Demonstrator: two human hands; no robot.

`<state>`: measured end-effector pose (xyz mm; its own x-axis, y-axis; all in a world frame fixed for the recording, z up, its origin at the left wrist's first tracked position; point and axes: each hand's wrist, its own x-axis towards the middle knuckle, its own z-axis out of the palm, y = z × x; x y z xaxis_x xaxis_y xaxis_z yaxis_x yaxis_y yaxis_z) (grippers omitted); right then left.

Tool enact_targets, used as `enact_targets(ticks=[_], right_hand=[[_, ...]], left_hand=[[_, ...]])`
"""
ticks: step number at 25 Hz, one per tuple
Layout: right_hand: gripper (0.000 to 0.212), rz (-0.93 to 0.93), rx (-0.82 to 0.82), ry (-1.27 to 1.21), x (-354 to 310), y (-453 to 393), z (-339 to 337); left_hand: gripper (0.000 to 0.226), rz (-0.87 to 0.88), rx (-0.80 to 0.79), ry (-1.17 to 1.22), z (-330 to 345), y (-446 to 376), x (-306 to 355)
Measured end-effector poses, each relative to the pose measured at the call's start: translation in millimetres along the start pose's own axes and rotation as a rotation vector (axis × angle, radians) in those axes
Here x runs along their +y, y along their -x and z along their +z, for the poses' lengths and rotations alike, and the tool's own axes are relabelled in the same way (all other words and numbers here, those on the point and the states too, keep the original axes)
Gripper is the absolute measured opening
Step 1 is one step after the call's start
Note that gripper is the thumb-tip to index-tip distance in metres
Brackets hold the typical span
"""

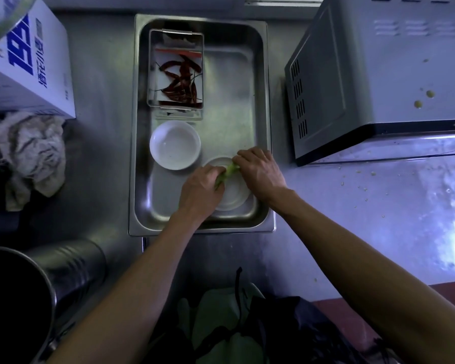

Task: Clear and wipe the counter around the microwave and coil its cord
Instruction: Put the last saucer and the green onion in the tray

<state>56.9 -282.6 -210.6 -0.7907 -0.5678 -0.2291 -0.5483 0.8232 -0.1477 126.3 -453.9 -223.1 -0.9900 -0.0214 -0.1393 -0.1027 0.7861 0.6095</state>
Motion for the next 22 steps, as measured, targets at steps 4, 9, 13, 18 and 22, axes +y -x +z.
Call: enact_targets(ticks=[4,9,13,18,22], right_hand=[[0.039,0.043,-0.044,-0.045,-12,2,-3],[0.049,0.091,-0.065,-0.089,-30,19,-11],[0.048,0.135,-0.059,-0.129,-42,38,-15],[0.044,0.185,-0.009,-0.173,-53,62,-23],[0.043,0.211,0.001,-0.196,-57,81,-28]], left_hand=[[0.031,0.077,-0.03,-0.046,-8,6,-4],[0.034,0.078,-0.033,-0.063,-22,28,-15],[0.036,0.05,-0.101,-0.072,-31,36,-11],[0.042,0.058,-0.176,-0.117,-42,51,-7],[0.043,0.08,-0.209,-0.207,-49,64,3]])
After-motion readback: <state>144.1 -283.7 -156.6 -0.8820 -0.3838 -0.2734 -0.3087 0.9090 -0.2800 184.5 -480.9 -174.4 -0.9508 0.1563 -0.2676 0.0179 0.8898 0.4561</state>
